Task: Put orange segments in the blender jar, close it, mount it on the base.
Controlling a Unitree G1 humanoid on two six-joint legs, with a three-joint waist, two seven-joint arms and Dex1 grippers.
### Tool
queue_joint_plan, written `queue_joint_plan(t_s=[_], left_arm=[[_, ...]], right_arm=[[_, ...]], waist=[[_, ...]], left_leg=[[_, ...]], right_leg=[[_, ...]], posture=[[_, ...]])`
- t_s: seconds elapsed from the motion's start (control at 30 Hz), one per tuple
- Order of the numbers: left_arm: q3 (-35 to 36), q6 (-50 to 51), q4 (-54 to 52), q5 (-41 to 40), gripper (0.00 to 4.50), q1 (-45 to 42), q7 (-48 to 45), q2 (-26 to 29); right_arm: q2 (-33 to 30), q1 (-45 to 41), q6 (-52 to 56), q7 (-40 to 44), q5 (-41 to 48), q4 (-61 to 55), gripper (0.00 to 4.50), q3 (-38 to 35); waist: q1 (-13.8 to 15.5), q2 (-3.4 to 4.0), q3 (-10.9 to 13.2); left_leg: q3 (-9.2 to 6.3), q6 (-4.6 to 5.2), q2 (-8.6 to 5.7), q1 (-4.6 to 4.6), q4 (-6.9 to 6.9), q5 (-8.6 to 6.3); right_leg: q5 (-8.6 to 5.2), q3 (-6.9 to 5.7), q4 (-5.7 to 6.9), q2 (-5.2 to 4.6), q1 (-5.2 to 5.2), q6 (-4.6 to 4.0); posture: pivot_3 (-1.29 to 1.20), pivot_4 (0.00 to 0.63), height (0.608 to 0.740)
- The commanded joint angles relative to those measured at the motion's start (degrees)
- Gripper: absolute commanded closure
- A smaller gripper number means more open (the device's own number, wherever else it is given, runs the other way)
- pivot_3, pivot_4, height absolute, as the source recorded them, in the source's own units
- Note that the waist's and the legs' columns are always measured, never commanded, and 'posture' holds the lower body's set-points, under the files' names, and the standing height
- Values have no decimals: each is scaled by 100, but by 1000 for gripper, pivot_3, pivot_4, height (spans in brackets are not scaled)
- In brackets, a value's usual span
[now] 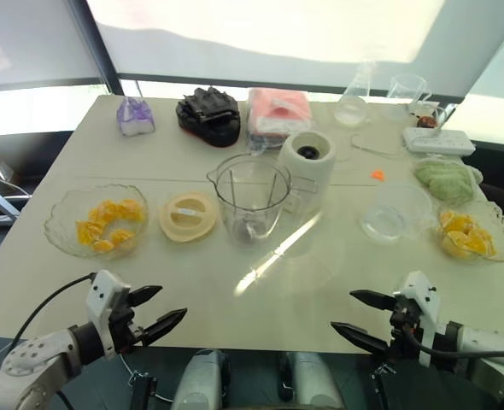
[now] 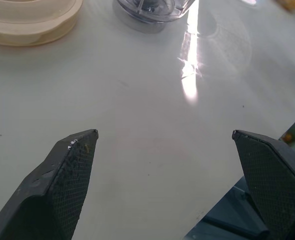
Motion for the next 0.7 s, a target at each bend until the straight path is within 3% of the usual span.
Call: queue_joint_plan(t_s=[0.03,0.7], left_arm=[[111,-67,-45,-7,22,-59,1,86],[-150,1,-172,44,22,-336,364,-48]], right_arm=[[-41,-27,-96,24,-28,-31,0,-73],[-15,-288,-70,-44,-114,95,0,-51]], waist=[[0,0,0],[0,0,0]], left_leg=[[0,0,0,0,0,0],[0,1,0,0,0,0]], right_leg=[[0,0,0,0,1,0],[1,0,1,1,9,-2]], posture=[[0,150,740],[0,150,740]])
